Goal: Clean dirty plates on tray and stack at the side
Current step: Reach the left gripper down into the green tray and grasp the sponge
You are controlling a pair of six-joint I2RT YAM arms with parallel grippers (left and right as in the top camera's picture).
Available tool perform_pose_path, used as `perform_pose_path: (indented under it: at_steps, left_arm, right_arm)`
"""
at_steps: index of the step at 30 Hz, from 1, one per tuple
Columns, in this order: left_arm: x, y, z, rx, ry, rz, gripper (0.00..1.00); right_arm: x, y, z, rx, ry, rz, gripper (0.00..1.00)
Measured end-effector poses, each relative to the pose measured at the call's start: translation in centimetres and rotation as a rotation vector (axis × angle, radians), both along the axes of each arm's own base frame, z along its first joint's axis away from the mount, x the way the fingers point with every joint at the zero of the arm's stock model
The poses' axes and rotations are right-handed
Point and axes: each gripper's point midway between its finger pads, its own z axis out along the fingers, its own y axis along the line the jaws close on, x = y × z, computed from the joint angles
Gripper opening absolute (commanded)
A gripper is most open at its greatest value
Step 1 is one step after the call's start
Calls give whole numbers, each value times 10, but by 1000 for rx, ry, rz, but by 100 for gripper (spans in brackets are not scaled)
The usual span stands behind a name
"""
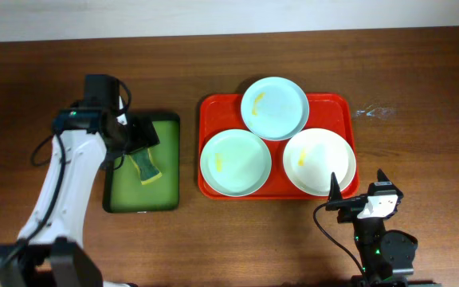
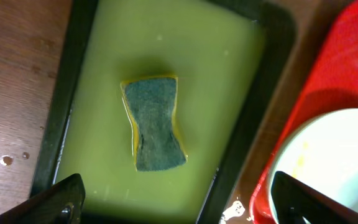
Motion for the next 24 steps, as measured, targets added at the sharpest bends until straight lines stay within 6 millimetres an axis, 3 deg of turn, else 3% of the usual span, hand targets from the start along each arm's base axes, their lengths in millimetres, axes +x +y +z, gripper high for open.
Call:
perform_pose_path:
  at_steps: [1, 2, 6, 10, 11, 17, 19, 21, 22, 24]
  left_arm:
    - [3, 0, -7, 0, 12, 2, 70]
    - [9, 0, -24, 2, 38, 6, 70]
    - [19, 4, -56, 25, 86, 16, 78]
    - [19, 16, -67, 88, 113, 29, 82]
    - [19, 17, -69, 98, 117, 31, 92]
    - [14, 15, -98, 81, 196, 54, 93]
    - [13, 14, -104, 75, 211, 53, 79]
    - [15, 14, -109, 74, 213, 58, 51]
    - [15, 14, -112, 74, 217, 58, 50]
    - [15, 13, -113, 71, 218, 60, 59]
  right_arm:
    - [0, 0, 0, 0, 0, 0, 98]
    - [0, 0, 0, 0, 0, 0, 99]
    - [0, 0, 0, 0, 0, 0, 98]
    - [0, 0, 0, 0, 0, 0, 98]
    - [0, 0, 0, -1, 0, 0, 98]
    - [0, 0, 0, 0, 0, 0, 98]
    - [0, 0, 0, 0, 0, 0, 98]
    - [0, 0, 0, 0, 0, 0, 98]
    - [0, 0, 0, 0, 0, 0, 98]
    - [0, 0, 0, 0, 0, 0, 98]
